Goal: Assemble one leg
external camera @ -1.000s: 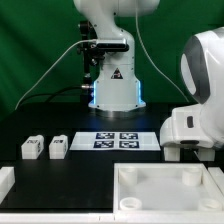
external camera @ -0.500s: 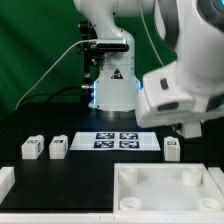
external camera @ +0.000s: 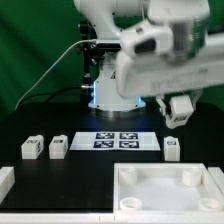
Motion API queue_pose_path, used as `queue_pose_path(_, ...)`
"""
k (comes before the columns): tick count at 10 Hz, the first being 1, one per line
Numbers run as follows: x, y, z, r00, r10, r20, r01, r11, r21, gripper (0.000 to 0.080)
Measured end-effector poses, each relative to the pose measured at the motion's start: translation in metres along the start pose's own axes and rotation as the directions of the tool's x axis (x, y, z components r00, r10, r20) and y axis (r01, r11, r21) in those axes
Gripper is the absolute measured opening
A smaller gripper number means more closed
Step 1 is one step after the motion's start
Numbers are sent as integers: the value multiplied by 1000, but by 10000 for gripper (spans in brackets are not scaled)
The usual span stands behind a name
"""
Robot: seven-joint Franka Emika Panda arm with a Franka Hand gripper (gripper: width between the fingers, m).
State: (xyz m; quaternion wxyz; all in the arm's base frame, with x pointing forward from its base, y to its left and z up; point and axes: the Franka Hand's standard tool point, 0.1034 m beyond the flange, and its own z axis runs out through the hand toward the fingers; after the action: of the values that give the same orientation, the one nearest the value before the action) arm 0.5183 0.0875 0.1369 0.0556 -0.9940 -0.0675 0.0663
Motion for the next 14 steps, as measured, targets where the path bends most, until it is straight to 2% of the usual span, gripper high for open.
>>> queue_pose_path(1,18,2,-12,992,-13,-129,11,1000,-15,291)
queue_pose_path(2,13,2,-2,971,-16,-237,9,999,-31,291)
queue_pose_path(3,10,5,1,949,-22,-315,8,999,-46,291)
queue_pose_path(4,14,9,-3,898,-36,-438,7,998,-67,291)
queue_pose_path(5,12,12,-2,853,-43,-519,0,997,-82,291)
queue_pose_path(6,14,16,-4,787,-51,-614,-11,995,-97,291)
queue_pose_path(7,31,13,-6,722,-58,-690,-16,995,-99,291)
queue_pose_path(8,50,9,7,720,-60,-691,-6,996,-93,291)
queue_pose_path(9,60,16,21,728,-57,-683,-9,996,-93,291)
queue_pose_path(10,56,16,33,773,-48,-632,-6,996,-84,291)
queue_pose_path(12,57,16,29,767,-50,-639,-6,996,-85,291)
queue_pose_path(14,67,4,25,759,-60,-649,8,997,-82,291)
